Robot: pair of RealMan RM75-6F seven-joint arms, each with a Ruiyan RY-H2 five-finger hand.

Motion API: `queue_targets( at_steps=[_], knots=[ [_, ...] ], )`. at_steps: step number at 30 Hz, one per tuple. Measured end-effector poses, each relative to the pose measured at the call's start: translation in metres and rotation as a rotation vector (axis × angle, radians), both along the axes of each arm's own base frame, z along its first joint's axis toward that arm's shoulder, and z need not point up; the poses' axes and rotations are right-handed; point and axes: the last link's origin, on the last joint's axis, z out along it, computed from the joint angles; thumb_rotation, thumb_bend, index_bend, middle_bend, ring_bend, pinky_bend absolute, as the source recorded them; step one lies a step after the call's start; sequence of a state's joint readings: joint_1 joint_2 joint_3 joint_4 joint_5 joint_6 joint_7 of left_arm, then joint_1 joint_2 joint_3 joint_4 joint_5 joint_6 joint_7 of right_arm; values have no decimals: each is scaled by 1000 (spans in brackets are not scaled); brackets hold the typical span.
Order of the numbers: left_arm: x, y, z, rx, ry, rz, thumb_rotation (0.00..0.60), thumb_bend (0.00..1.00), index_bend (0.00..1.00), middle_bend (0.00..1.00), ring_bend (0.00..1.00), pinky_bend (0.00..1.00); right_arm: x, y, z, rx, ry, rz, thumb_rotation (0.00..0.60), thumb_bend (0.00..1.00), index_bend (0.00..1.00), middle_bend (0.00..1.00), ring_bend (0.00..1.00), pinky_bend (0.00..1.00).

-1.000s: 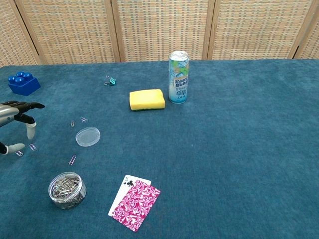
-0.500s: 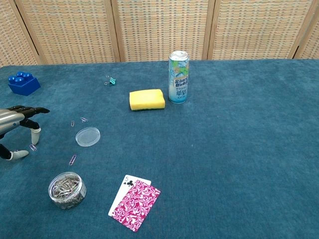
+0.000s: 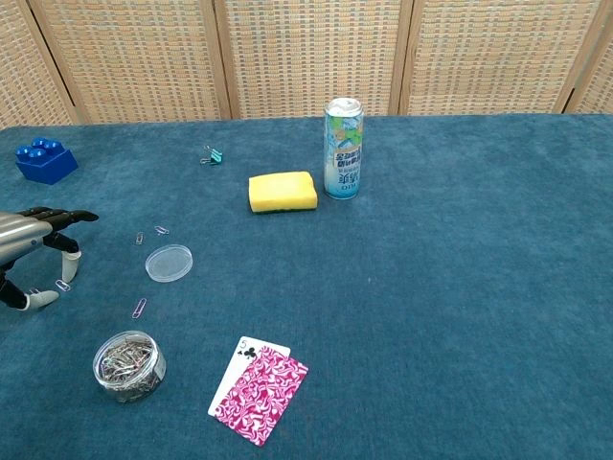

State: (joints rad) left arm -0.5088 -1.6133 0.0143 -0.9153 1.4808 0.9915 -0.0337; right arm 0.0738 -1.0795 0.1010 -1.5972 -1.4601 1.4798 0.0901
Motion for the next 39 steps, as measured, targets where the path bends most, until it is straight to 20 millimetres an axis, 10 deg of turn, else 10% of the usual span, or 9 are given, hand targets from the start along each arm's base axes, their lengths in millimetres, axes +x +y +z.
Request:
queue_targets(
  at_steps=[39],
  knots=[
    [39,-15,25,21,-117,-105,600,417,661,0,0,0,0,2,4,-7,-12,4,600,0,0,0,0,0]
  ],
)
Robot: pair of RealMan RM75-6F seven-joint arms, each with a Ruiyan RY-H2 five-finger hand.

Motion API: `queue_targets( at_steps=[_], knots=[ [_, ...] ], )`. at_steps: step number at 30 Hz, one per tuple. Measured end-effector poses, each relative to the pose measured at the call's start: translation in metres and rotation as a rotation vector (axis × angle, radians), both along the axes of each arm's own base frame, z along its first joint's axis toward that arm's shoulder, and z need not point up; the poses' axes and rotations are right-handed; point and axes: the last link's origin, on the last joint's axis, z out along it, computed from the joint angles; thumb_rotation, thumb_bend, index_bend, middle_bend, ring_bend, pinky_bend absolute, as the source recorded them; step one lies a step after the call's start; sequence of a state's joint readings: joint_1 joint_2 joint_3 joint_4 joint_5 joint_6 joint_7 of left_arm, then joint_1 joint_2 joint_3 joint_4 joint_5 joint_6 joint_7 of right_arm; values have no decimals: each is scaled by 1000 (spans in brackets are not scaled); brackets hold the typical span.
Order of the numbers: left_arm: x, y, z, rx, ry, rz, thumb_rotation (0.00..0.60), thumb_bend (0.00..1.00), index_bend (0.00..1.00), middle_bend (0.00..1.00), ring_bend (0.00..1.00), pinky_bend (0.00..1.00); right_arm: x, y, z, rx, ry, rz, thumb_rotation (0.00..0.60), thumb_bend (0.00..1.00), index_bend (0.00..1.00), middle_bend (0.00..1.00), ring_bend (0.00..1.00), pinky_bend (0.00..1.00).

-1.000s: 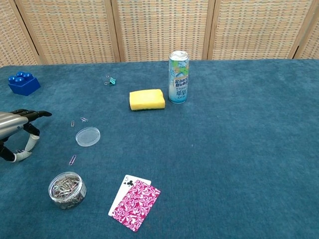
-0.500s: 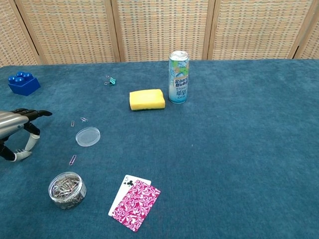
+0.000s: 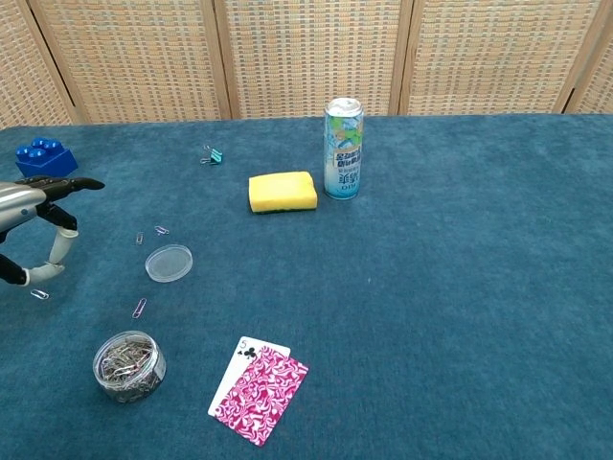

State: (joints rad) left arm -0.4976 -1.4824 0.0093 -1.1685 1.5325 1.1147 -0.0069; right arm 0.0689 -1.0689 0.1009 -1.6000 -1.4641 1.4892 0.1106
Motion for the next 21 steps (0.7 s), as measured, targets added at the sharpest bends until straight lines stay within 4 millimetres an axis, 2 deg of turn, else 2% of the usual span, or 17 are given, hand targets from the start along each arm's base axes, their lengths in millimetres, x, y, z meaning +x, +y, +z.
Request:
queue_targets(
  at_steps=[5,11,16,21],
  knots=[
    [21,-19,1,-39,-26,-78,600,420,661,0,0,0,0,0,0,0,-1,0,600,0,0,0,0,0],
    [42,-49,-8,-128,-43,-135,600,420,662,0,0,0,-1,0,1,-2,-3,-1,600,0,0,0,0,0],
    [47,-70,-16,-185,-22,-177,600,421,661,0,0,0,-1,0,2,-3,-7,-1,600,0,0,0,0,0],
    [51,-77,-26,-203,-20,-190,600,420,661,0,0,0,-1,0,3,-4,-11,-1,600,0,0,0,0,0]
  ],
)
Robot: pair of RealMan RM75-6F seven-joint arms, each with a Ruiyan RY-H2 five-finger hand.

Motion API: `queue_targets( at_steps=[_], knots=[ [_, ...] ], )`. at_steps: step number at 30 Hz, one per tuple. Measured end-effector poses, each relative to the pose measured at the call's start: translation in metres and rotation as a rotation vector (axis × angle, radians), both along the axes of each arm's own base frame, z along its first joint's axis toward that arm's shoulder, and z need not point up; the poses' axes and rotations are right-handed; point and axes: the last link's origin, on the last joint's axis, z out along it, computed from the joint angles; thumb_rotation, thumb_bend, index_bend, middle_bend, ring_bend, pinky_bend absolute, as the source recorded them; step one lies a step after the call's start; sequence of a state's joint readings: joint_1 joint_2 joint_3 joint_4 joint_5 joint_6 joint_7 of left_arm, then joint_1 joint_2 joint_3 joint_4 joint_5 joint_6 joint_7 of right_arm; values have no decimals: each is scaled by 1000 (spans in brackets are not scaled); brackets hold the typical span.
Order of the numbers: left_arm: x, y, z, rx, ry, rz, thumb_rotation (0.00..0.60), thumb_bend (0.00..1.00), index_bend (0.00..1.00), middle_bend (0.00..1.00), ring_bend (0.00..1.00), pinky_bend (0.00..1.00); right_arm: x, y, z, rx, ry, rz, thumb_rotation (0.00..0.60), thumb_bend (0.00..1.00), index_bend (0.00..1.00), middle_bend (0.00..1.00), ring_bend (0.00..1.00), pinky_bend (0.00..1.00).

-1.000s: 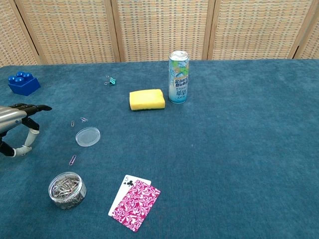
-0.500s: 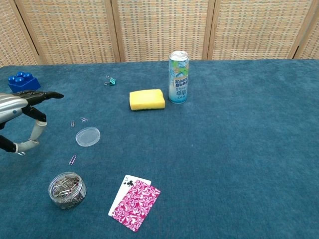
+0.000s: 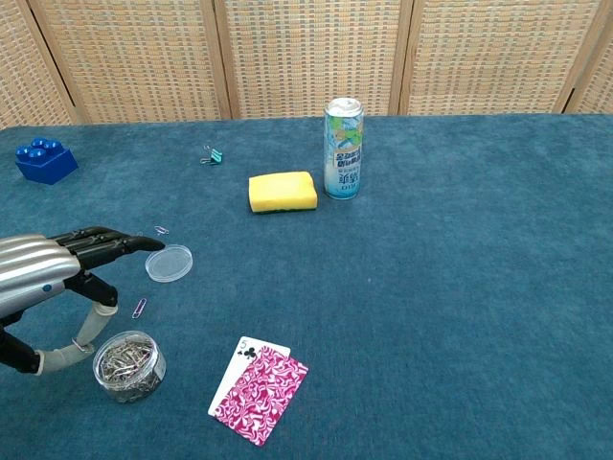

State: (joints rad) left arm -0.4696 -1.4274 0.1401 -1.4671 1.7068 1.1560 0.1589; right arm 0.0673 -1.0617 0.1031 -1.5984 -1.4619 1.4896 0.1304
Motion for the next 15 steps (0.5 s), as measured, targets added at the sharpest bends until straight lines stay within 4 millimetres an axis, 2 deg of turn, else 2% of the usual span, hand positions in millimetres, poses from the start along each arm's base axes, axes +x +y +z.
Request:
queue_targets(
  at_steps=[7,10,15],
  knots=[
    [4,3,-6,11,-5,8,600,421,645,0,0,0,-1,0,1,1,-3,-1,600,0,0,0,0,0],
    [5,4,-8,10,-14,16,600,415,553,0,0,0,-1,0,1,1,-3,-1,600,0,0,0,0,0],
    [7,4,-12,-7,-35,26,600,284,411,0,0,0,-1,0,1,-1,-2,0,600,0,0,0,0,0]
  ],
)
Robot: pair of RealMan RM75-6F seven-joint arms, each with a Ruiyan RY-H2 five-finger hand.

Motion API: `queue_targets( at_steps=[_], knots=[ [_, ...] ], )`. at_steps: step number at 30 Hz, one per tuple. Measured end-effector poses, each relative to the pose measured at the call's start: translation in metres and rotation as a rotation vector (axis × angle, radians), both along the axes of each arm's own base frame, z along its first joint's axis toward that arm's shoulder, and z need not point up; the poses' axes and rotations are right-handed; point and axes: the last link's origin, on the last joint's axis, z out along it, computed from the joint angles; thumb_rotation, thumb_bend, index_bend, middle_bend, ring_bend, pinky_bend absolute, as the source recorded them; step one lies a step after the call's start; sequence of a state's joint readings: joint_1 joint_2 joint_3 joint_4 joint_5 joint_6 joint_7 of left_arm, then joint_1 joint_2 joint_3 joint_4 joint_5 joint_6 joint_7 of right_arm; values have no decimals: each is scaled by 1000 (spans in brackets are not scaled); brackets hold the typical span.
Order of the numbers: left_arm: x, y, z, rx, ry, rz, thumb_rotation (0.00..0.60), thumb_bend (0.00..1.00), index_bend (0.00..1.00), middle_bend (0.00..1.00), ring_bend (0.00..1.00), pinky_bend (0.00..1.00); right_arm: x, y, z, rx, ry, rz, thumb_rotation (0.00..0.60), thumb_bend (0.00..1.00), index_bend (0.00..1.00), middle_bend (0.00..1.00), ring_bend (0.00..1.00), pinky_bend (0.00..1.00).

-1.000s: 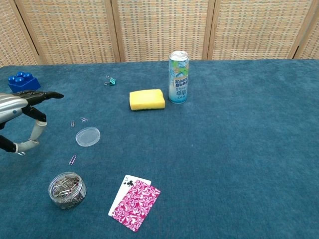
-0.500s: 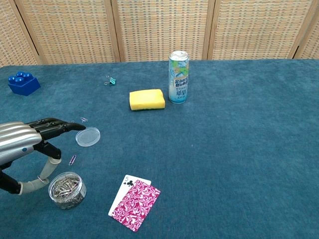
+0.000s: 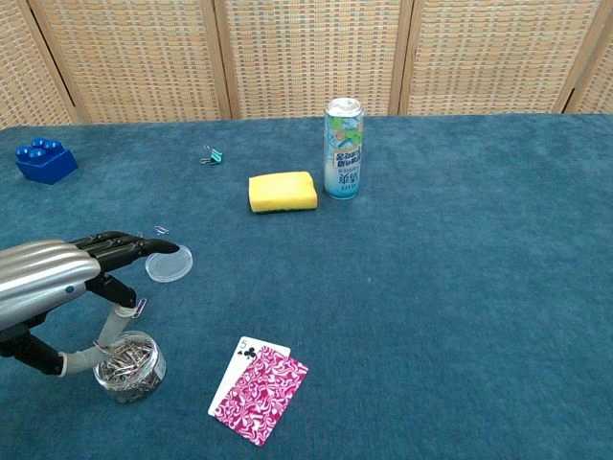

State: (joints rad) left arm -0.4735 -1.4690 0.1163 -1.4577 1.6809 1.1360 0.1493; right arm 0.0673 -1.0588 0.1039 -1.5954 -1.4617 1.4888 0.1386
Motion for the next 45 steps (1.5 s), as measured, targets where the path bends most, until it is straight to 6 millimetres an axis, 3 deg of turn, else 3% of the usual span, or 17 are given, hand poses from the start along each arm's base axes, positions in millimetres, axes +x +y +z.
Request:
queue_targets(
  at_steps=[7,18,26,34,45],
  knots=[
    [2,0,2,-11,-25,8,600,221,315,0,0,0,0,0,0,-3,5,-1,600,0,0,0,0,0],
    [-5,13,33,72,-51,14,600,219,351,0,0,0,1,1,0,-4,5,-1,600,0,0,0,0,0],
    [-45,41,55,164,51,74,600,220,449,0,0,0,2,1,0,-2,6,2,600,0,0,0,0,0],
    [-96,69,67,220,132,173,600,221,463,0,0,0,3,1,-2,0,12,1,600,0,0,0,0,0],
    [-107,79,51,212,143,226,600,279,489,0,0,0,2,0,-1,-3,10,-5,600,0,0,0,0,0]
  ],
)
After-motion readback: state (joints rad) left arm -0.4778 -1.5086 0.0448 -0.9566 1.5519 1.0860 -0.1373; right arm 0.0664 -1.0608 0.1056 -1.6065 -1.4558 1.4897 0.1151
